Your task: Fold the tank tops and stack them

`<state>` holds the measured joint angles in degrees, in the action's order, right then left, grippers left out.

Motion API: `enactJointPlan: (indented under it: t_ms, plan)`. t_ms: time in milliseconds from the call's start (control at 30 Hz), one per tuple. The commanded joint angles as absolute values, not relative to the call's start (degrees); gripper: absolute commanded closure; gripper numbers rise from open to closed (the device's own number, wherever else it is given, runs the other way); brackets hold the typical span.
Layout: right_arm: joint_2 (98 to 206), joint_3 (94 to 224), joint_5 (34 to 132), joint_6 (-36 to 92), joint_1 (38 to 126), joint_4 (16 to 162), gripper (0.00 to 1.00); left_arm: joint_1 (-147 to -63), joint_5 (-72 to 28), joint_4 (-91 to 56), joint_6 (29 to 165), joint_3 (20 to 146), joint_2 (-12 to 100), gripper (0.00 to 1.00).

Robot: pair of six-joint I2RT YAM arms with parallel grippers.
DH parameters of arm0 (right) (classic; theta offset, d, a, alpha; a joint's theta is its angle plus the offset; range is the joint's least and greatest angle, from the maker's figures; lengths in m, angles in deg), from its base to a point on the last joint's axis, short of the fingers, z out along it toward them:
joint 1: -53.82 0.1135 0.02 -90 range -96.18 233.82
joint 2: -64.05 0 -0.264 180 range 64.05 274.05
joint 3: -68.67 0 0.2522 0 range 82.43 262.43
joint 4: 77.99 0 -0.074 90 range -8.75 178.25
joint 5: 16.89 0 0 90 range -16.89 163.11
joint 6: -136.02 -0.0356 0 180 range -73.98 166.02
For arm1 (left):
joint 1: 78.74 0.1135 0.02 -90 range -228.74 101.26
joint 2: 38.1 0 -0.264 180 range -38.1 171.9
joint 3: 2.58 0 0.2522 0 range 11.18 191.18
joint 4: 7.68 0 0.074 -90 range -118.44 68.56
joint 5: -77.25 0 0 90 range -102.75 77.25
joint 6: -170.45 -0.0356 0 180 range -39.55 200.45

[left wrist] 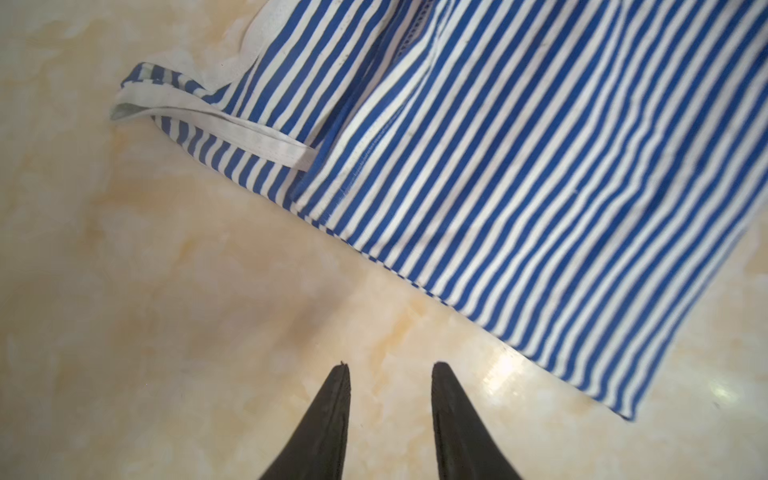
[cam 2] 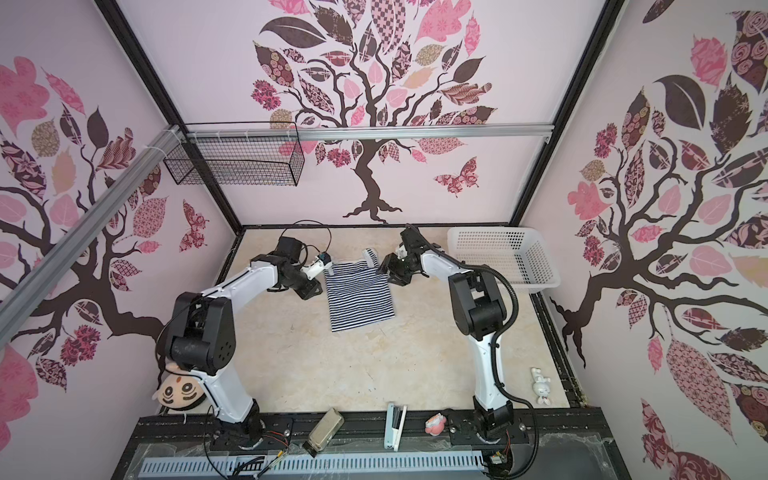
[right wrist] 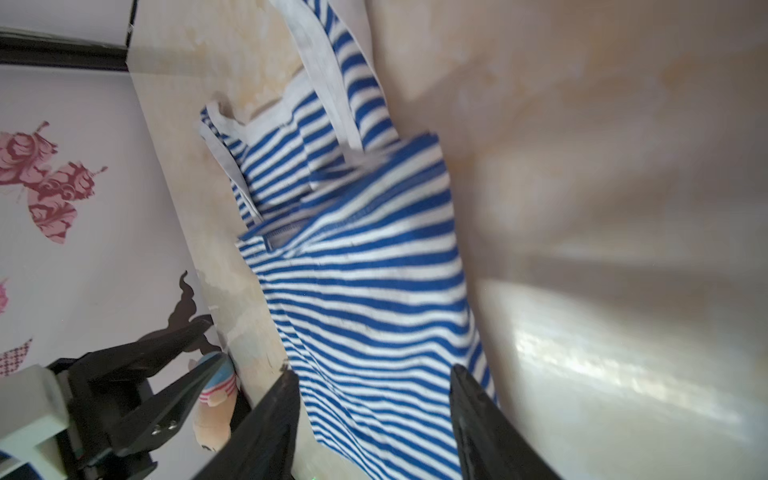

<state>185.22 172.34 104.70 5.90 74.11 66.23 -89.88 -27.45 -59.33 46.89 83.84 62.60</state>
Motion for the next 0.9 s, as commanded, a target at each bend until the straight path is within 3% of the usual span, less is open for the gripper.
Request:
enactJointPlan:
  t_ms: [0, 267, 567, 867]
  plan:
    - [176.76, 165.56, 101.86, 8.21, 73.92, 65.54, 0.4, -90.32, -32.95, -61.39, 48.04, 79.29, 57.49, 0.62]
    - [170.22, 150.23, 103.05, 10.16, 74.36, 70.76, 0.45, -93.37, -36.57, -63.81, 46.84, 71.71, 54.54, 0.57]
    - [171.06, 147.9, 103.43, 11.04, 75.93, 72.34, 0.56, -93.86, -37.54, -62.68, 48.31, 72.73, 60.4, 0.57]
    - [172.85, 150.66, 103.26, 11.62, 75.9, 71.24, 0.6, -93.55, -38.46, -62.39, 50.26, 75.29, 62.93, 0.57]
